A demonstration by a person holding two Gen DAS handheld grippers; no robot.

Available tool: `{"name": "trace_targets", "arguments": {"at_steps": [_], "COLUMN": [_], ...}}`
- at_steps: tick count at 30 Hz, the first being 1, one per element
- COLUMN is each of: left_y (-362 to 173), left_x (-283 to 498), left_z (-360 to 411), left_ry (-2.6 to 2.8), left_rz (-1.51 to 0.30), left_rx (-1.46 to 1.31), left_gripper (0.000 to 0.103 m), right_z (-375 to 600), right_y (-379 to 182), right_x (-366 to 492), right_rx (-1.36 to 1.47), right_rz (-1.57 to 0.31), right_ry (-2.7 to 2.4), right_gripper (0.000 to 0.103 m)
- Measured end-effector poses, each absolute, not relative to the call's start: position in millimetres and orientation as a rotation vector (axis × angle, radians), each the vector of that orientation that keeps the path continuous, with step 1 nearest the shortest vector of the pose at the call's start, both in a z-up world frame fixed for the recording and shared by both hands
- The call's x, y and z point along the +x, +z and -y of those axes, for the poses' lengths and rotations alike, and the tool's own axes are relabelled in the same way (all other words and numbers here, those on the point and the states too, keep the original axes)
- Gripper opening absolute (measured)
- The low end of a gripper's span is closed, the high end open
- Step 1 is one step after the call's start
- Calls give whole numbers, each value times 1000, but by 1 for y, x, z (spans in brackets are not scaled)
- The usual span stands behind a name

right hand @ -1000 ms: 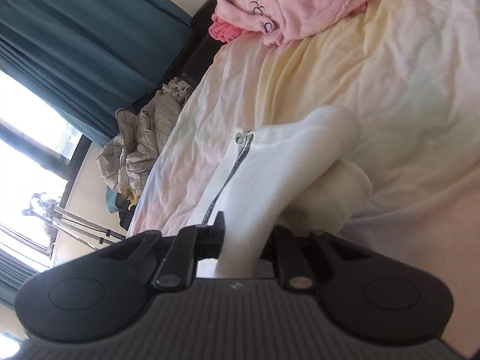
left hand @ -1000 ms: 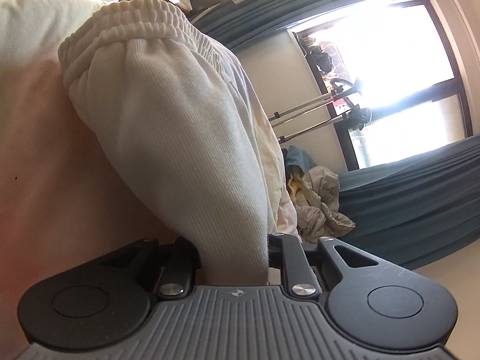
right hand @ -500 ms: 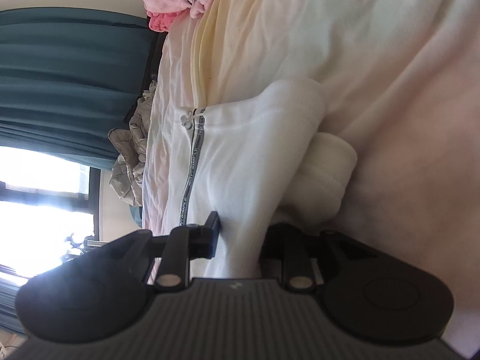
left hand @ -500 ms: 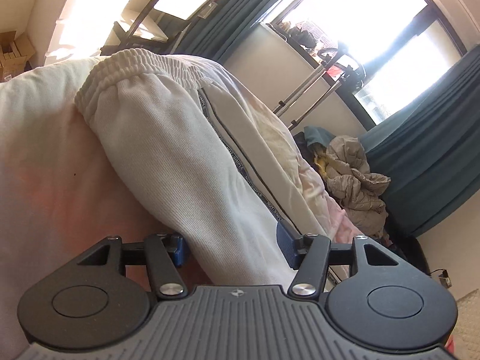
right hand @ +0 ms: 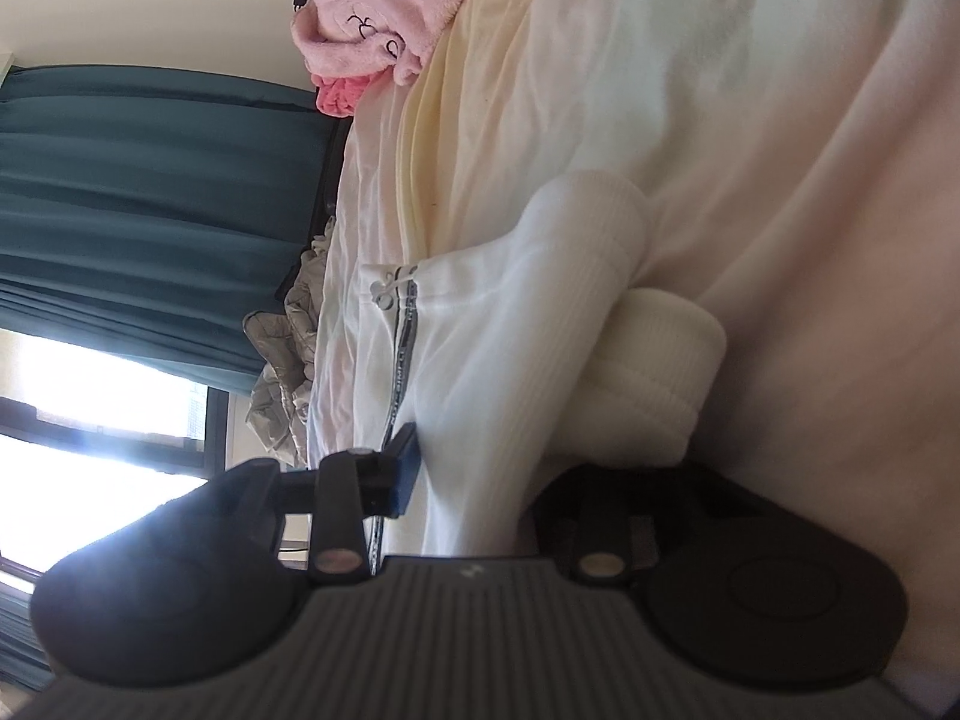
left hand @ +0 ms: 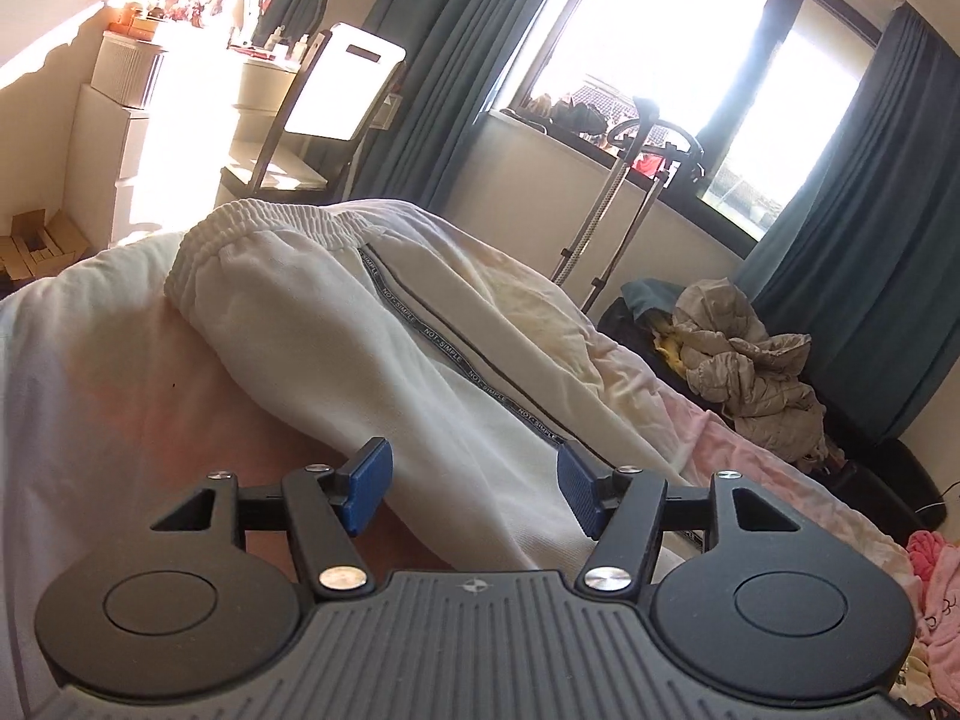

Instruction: Fold clothes

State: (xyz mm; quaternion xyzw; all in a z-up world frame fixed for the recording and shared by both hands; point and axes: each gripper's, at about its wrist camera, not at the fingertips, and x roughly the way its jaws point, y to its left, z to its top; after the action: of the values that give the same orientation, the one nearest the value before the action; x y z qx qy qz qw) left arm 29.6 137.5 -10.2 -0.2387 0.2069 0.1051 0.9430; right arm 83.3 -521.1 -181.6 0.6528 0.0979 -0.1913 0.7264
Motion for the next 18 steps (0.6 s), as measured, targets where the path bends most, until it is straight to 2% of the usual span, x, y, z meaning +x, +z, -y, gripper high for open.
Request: {"name": "trace_targets", "arguments": {"at_steps": [3, 5, 7, 9, 13, 18], "left_y": [-9, -9, -10, -13, -23, -39], "left_x": [23, 26, 35, 43, 66, 100], "left_z": [-120, -108, -98, -92, -77, -62], "left_ry": [189, 161, 133, 109, 59, 8], "left_rz": [-403, -400, -406, -423, -457, -482], "left_rx": [-430, -385, -345, -335, -283, -215], "left_gripper": [67, 68, 68, 69, 69, 69], "right_z": [524, 526, 525, 522, 513, 525], "right_y": [-183, -180, -168, -148, -118, -142], "right_x": [87, 88, 91, 95, 100, 96], "right_rx": [1449, 1455, 1401, 1295, 1132, 1276], "right_rz": [-202, -202, -200, -189, -160, -189], "right_ry": [-427, -435, -443, -436, -414, -445], "right_gripper": [36, 30, 19, 16, 16, 16]}}
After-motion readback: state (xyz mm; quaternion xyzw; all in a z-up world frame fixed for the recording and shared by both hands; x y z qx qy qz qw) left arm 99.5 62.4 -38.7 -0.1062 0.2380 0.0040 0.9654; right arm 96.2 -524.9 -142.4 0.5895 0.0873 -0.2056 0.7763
